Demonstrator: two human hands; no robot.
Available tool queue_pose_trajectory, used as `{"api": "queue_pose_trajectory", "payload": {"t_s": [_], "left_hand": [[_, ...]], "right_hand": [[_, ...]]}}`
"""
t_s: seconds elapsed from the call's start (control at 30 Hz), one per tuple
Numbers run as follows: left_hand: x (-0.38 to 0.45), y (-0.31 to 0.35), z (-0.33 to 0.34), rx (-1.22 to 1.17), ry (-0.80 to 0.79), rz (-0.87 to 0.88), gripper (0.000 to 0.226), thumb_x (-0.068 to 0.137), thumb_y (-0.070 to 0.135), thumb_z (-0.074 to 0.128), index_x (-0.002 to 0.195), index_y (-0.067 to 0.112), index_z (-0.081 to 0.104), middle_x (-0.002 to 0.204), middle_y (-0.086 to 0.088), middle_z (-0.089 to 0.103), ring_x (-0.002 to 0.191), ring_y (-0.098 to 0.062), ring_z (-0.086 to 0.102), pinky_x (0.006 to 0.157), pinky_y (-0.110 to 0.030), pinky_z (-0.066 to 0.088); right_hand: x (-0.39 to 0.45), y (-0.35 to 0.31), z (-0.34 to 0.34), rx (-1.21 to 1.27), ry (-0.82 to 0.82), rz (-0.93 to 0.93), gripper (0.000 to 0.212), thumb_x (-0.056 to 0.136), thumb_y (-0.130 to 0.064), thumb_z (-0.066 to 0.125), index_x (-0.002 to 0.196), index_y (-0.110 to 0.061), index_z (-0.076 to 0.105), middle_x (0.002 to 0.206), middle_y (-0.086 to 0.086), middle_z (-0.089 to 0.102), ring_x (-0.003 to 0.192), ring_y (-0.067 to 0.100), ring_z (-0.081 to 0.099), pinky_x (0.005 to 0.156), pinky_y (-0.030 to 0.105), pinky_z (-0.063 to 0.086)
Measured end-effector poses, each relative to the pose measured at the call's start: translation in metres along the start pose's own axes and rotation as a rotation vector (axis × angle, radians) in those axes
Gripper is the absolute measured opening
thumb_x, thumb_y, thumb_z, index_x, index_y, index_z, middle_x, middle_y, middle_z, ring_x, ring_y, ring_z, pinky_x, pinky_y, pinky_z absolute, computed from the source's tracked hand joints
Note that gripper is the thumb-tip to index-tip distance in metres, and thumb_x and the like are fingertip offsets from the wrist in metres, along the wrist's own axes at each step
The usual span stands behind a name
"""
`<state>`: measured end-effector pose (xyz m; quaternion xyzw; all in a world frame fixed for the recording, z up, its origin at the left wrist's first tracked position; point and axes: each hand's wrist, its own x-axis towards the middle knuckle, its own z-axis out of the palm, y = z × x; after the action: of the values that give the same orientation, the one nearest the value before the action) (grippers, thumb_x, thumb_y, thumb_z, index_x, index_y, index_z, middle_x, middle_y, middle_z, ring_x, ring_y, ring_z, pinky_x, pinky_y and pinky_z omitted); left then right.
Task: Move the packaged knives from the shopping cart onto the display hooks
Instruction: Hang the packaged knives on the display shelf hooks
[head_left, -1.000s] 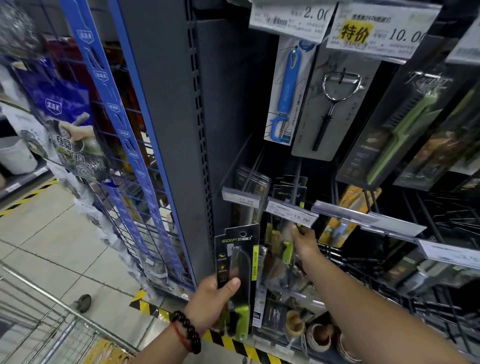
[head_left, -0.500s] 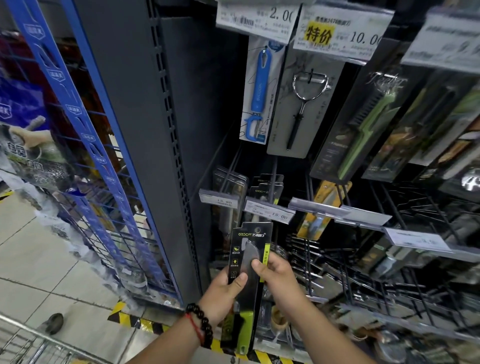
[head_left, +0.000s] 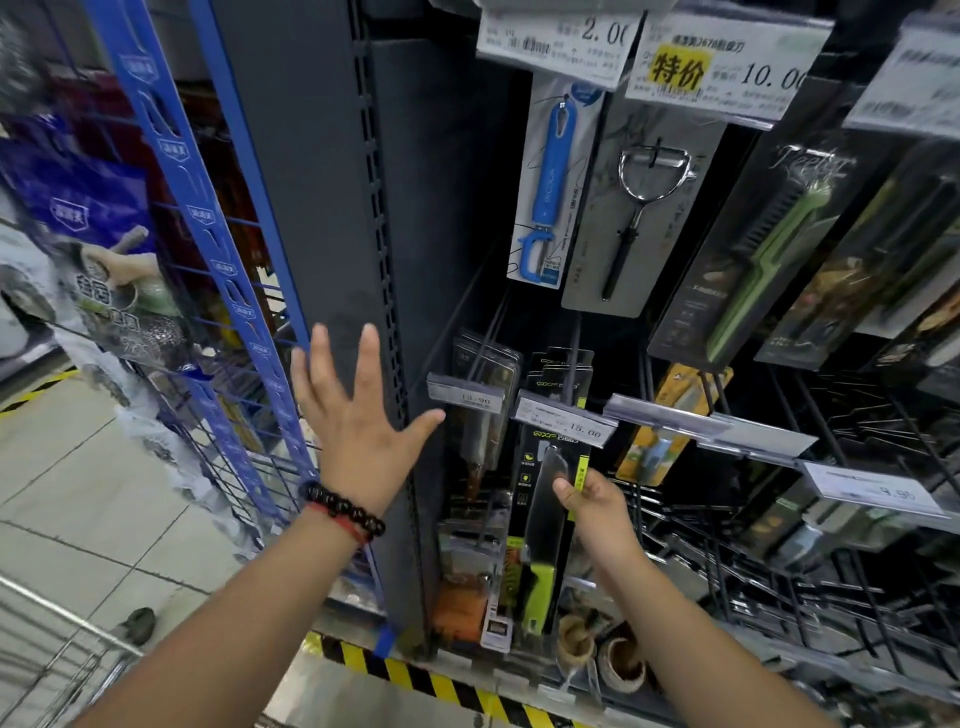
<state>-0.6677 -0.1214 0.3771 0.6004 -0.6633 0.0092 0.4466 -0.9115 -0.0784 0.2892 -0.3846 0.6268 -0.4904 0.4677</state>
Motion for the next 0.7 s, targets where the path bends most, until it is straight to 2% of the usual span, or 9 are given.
{"api": "queue_pose_trajectory", "payload": {"t_s": [0.1,0.23,0.37,0.4,0.53,0.7], "left_hand": [[0.025,-0.003,0.005,0.087,-0.049,-0.006,0.12,0.065,0.043,0.085,0.144,0.044,-0.005,0.159,-0.018,-0.008,0.143,-0.045,-0.013,0.115,-0.058,0.002],[0.035,-0.015,0.015,0.136,-0.056,0.04,0.124,0.066,0.029,0.087,0.144,0.042,-0.009,0.157,-0.025,-0.008,0.141,-0.05,-0.011,0.115,-0.06,0.0],[0.036,-0.024,0.018,0.15,-0.048,0.08,0.125,0.064,0.029,0.087,0.146,0.038,-0.008,0.154,-0.031,-0.004,0.139,-0.053,-0.01,0.112,-0.043,-0.019],[0.037,-0.026,0.018,0.157,-0.046,0.094,0.126,0.064,0.03,0.087,0.146,0.038,-0.008,0.154,-0.031,-0.003,0.139,-0.052,-0.01,0.112,-0.043,-0.019],[0.037,-0.029,0.019,0.173,-0.026,0.124,0.127,0.063,0.032,0.088,0.146,0.037,-0.007,0.152,-0.024,-0.008,0.138,-0.053,-0.008,0.111,-0.063,0.0],[0.037,-0.027,0.019,0.167,-0.052,0.105,0.127,0.065,0.032,0.087,0.145,0.04,-0.012,0.154,-0.027,-0.009,0.139,-0.053,-0.009,0.107,-0.069,0.006]], "right_hand": [[0.009,-0.011,0.002,0.01,-0.006,-0.025,0.009,0.097,-0.011,0.057,0.096,-0.005,0.064,0.088,-0.001,0.066,0.083,0.011,0.06,0.074,0.02,0.044],[0.017,-0.014,0.005,0.013,-0.006,-0.043,0.014,0.097,-0.011,0.056,0.106,-0.002,0.063,0.098,0.0,0.067,0.085,0.007,0.061,0.072,0.02,0.045],[0.019,-0.01,0.005,0.006,0.0,-0.055,0.012,0.097,-0.01,0.057,0.104,-0.005,0.065,0.1,0.003,0.07,0.091,0.012,0.064,0.078,0.021,0.046],[0.019,-0.008,0.005,0.0,-0.002,-0.058,0.011,0.097,-0.009,0.057,0.102,-0.004,0.065,0.098,0.004,0.07,0.09,0.013,0.064,0.079,0.023,0.046],[0.018,-0.007,0.008,-0.001,-0.01,-0.079,0.012,0.097,-0.009,0.056,0.103,-0.009,0.067,0.097,0.0,0.071,0.085,0.004,0.066,0.074,0.013,0.048],[0.015,-0.003,0.009,0.032,0.007,-0.092,0.014,0.097,-0.007,0.055,0.104,-0.012,0.066,0.097,-0.004,0.071,0.087,0.0,0.066,0.074,0.012,0.049]]}}
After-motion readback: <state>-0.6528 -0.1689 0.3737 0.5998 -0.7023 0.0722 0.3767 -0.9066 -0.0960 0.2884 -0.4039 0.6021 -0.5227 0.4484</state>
